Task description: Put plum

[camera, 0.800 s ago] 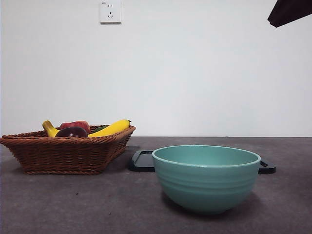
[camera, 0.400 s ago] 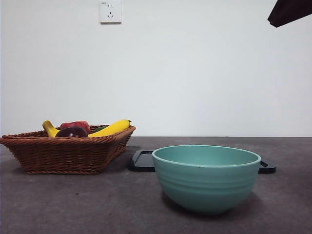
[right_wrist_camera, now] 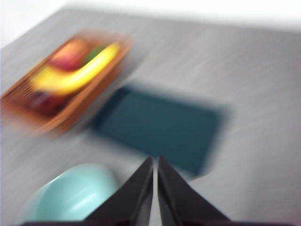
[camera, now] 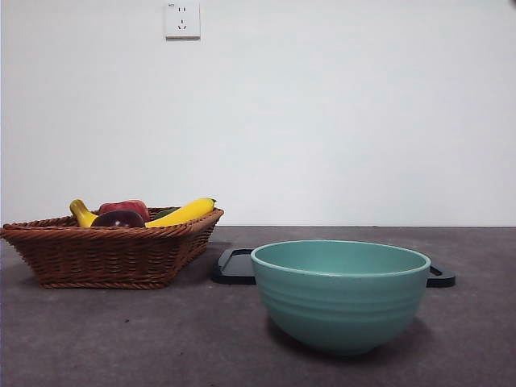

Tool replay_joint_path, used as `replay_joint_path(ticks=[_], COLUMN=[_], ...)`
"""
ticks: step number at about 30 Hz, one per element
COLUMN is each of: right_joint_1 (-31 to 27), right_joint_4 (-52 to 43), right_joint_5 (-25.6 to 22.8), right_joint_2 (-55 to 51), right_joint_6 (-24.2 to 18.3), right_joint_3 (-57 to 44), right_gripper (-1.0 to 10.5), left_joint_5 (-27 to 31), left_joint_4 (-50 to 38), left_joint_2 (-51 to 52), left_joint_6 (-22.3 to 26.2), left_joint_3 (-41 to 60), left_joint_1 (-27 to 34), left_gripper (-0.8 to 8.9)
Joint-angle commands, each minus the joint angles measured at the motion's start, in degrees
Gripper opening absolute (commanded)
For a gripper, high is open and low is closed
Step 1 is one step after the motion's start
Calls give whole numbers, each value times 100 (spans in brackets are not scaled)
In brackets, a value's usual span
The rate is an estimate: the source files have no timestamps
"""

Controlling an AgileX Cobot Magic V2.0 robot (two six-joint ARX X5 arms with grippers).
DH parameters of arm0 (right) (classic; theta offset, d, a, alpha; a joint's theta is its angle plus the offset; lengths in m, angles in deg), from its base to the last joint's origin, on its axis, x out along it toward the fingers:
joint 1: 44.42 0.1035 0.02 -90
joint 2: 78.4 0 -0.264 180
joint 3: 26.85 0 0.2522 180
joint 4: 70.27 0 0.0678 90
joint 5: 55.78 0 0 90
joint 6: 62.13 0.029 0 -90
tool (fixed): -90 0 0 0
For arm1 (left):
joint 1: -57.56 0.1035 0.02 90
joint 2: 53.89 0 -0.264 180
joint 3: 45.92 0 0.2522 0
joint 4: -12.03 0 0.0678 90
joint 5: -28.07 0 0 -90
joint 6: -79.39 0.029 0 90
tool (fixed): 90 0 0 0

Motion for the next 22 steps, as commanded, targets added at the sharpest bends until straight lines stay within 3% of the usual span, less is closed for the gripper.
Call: replay_joint_path(ticks=[1, 4, 9, 15, 22], right_joint_1=[-588, -1058, -1053, -754, -487], right_joint_4=[-586, -1867, -3550, -4207, -4295], right_joint_5=[-83, -94, -448, -916, -1296], right_joint_2=[-431, -1165, -2092, -2706, -2992], right_joint_6=[-452, -461, -452, -391, -391], right_joint_3=[-376, -1394, -2927, -3860, -4282], right_gripper=[6, 6, 6, 6, 6], left_joint_5=[11, 13, 11, 13, 11], left_joint_4=[52, 52, 52, 52, 52], left_joint_2=[13, 13, 11, 13, 13], left_joint_6=[-15, -15, -15, -15, -15], left_joint_3=[118, 118, 118, 118, 118], left_joint_1=[13, 13, 13, 13, 13], left_gripper=[7, 7, 7, 7, 7])
